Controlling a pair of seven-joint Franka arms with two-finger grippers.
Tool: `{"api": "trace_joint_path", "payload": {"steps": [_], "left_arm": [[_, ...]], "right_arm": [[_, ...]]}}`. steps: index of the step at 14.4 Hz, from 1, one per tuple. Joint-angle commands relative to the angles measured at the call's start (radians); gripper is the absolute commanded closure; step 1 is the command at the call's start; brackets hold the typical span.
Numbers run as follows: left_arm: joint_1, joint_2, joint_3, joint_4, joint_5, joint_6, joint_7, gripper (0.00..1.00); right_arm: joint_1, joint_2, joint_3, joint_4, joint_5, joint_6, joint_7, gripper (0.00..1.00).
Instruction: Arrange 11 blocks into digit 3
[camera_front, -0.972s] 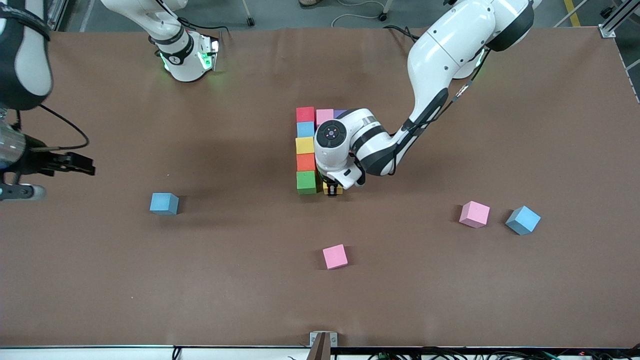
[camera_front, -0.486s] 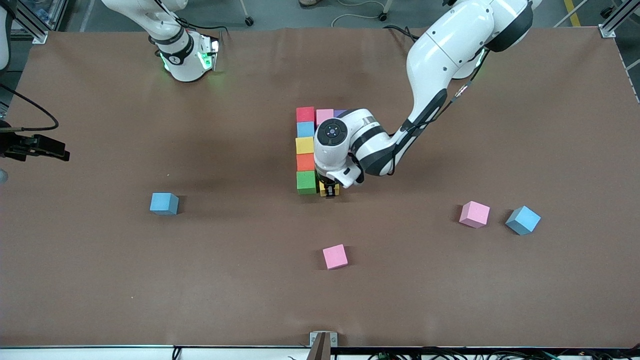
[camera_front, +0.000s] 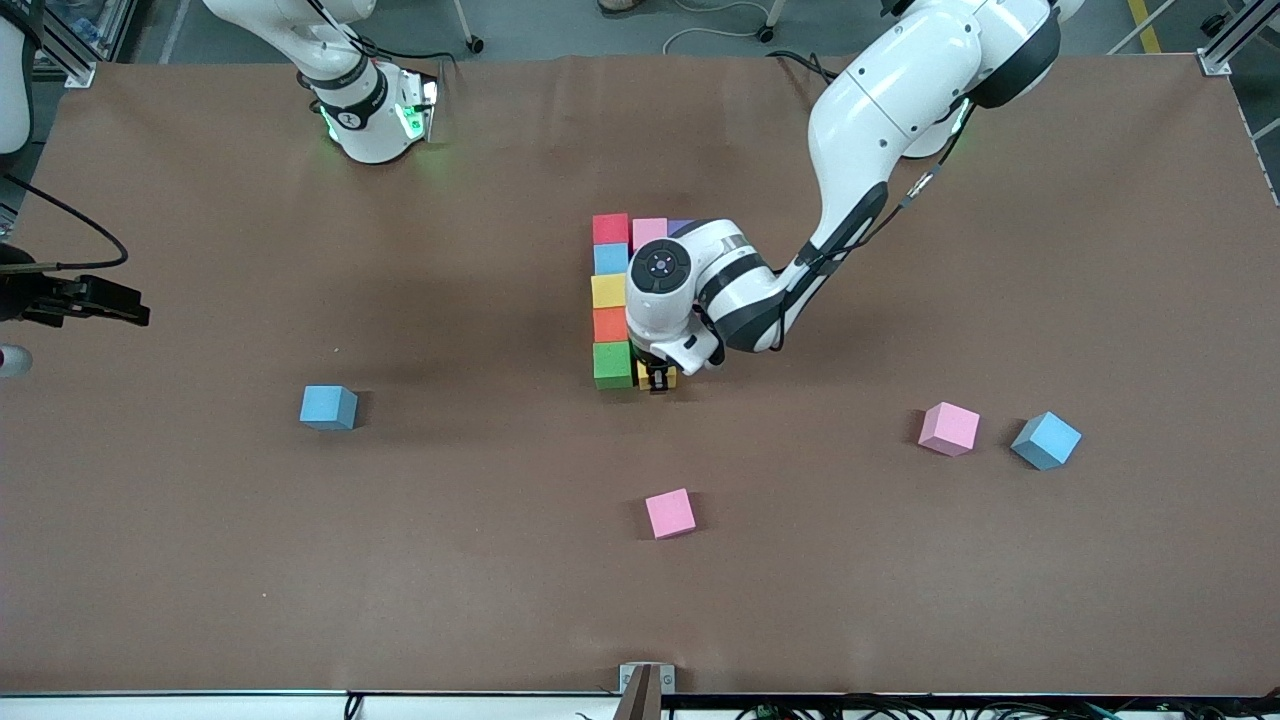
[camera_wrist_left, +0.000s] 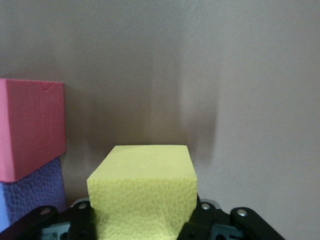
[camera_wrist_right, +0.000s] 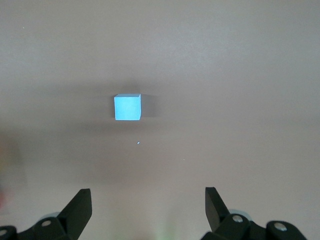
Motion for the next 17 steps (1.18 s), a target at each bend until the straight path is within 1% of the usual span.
{"api": "trace_joint_path", "payload": {"steps": [1, 5, 11, 15, 17], "left_arm": [[-0.012, 0.010, 0.008, 0.007, 0.005, 0.009, -0.015, 0.77], [-0.013, 0.010, 0.008, 0.008, 0.006, 0.009, -0.014, 0.77], [-0.029, 0.020, 0.008, 0.010, 0.016, 0.012, 0.001, 0.77], [-0.029, 0.020, 0.008, 0.008, 0.019, 0.012, 0.037, 0.77], [-0.029, 0.020, 0.010, 0.010, 0.017, 0.012, 0.040, 0.77]], "right_arm": [[0.002, 0.002, 0.007, 0.017, 0.002, -0.010, 0.007, 0.00], [0.005, 0.003, 0.009, 0.026, 0.003, -0.004, 0.002, 0.00], [0.025, -0.011, 0.013, 0.020, 0.005, -0.040, 0.009, 0.00], [0.038, -0.050, 0.010, 0.006, 0.005, -0.053, 0.019, 0.00], [0.032, -0.081, 0.007, -0.035, 0.006, -0.056, 0.019, 0.00]]}}
